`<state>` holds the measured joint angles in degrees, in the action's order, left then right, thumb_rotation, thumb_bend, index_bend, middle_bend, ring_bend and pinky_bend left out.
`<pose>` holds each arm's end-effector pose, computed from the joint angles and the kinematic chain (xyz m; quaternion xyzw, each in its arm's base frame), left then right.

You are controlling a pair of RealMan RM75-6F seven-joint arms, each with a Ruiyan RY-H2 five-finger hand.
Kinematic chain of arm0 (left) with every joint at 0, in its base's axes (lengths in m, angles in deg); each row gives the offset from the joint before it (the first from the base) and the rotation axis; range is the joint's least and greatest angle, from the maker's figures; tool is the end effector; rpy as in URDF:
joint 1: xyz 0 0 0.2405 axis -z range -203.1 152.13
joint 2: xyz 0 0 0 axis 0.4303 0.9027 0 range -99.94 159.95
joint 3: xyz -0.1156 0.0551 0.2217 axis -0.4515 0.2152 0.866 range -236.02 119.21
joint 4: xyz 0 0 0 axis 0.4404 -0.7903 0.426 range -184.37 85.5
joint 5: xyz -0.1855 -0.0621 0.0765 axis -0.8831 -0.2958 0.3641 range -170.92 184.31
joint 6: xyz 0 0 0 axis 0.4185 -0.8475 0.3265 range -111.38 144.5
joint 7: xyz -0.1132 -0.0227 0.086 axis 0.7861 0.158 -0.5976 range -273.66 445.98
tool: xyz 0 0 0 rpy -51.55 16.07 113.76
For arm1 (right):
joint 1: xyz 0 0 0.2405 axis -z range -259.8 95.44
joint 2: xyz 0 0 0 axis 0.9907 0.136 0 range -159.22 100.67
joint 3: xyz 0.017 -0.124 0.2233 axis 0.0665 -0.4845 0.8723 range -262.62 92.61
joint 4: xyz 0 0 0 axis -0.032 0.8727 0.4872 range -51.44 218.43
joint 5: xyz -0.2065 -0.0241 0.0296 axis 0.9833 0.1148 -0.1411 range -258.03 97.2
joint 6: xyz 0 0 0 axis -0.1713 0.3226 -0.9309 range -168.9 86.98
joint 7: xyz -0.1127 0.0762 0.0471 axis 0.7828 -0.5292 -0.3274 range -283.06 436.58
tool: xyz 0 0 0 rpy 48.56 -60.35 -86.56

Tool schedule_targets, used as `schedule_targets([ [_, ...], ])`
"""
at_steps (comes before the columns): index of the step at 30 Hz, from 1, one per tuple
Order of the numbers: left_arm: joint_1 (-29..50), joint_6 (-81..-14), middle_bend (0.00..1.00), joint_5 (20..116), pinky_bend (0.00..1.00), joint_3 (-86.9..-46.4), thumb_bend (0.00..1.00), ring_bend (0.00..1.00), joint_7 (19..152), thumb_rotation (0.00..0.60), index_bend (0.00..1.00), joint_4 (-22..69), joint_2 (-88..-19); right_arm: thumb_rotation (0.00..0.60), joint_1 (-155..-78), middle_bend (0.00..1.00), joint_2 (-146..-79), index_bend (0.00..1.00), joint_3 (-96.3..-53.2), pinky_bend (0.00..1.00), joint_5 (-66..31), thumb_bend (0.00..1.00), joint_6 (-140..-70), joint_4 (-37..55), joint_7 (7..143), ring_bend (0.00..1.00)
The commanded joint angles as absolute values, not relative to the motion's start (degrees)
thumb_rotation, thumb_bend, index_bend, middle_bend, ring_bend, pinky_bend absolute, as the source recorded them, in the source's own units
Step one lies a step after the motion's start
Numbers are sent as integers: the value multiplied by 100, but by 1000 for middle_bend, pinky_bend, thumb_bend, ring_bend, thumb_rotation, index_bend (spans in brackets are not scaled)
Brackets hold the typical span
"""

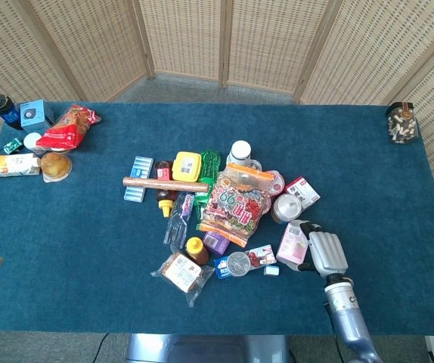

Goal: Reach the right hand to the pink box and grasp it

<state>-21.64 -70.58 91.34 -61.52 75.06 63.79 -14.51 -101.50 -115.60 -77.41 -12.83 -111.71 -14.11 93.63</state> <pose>-0.2575 0.1718 0.2327 -0.6132 -0.3322 -0.3417 0.6299 -0.2193 -0.2456 0.0154 0.6010 -0.5064 0.3947 0.4761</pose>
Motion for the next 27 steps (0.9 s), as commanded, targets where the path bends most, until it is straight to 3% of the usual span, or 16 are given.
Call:
schedule_targets([
  [1,-2161,-7055,0,9131,0,-6155,42,0,7507,600,113,6376,-1450,600,-10095,754,-11503,342,-7761,690,-1180,0,-11281,-1474,9303,493],
  [27,-2144,-7012,0,9179,0,-6134,41,0,7525,600,113,6404,-1463,600,-9912,745,-10422,341,-7359,690,-804,0,-12114,-2939,9690,493],
])
